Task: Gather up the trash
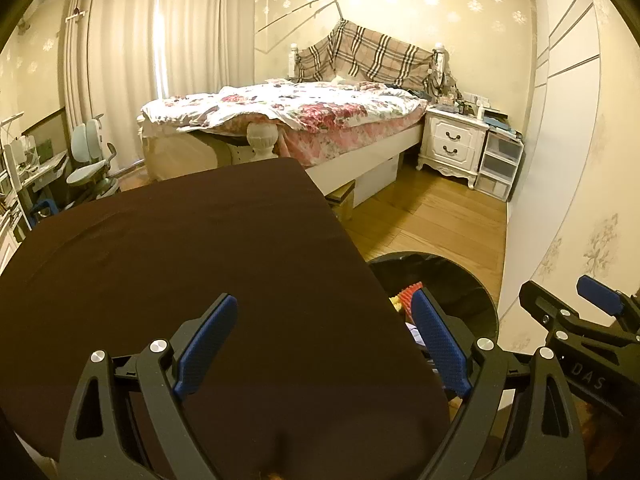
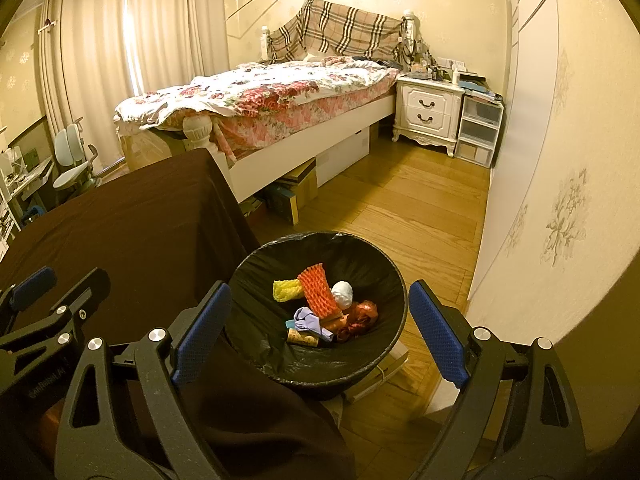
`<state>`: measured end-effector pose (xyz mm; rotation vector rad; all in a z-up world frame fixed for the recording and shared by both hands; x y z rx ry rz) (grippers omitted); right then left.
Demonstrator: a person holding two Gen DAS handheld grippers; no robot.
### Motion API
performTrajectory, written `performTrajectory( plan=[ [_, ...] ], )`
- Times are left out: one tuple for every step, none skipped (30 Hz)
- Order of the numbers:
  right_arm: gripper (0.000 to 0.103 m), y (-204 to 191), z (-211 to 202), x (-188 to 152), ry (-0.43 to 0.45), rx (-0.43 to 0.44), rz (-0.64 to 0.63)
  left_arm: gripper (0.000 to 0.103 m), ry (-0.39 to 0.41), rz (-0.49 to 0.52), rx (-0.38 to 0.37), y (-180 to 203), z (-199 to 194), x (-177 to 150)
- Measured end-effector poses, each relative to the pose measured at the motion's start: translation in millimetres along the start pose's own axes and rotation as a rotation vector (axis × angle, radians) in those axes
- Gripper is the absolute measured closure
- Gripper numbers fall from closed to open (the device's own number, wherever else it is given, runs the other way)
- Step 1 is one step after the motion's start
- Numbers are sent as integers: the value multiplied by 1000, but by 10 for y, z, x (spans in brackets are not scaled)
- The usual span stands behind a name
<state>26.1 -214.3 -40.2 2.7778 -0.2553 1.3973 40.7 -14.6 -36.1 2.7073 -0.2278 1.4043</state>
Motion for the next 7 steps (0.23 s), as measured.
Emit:
performTrajectory(
  plan=[
    [15,1,0,0,0,1,0,15,0,0,1,2,-8,-4],
    [15,-1,0,2,0,1,-1,15,0,-2,5,-4,-1,5],
    [15,-1,0,2,0,0,-1,15,0,-5,8,2,5,12],
    [15,8,6,-11,1,1,-2,15,-1,-9,10,6,-15,2],
    [15,8,6,-11,1,0,-1,15,-2,-10,12,11,-47,-28],
    [15,5,7,-11,0,1,-1,15,-4,-11,14,17,-72,-52],
    [15,8,10,-18,-1,3,-2,15,-8,-11,15,12,-24,4]
  ],
)
Point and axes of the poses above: each gripper's, at about its wrist camera, not at the fingertips, and z roughly the way its jaws point, y to its right, x to its top, the point moved 8 cm from there along z, roughly the way its jaws point, and after that the axes turned 1 degree about -y, right-handed, at the moved point
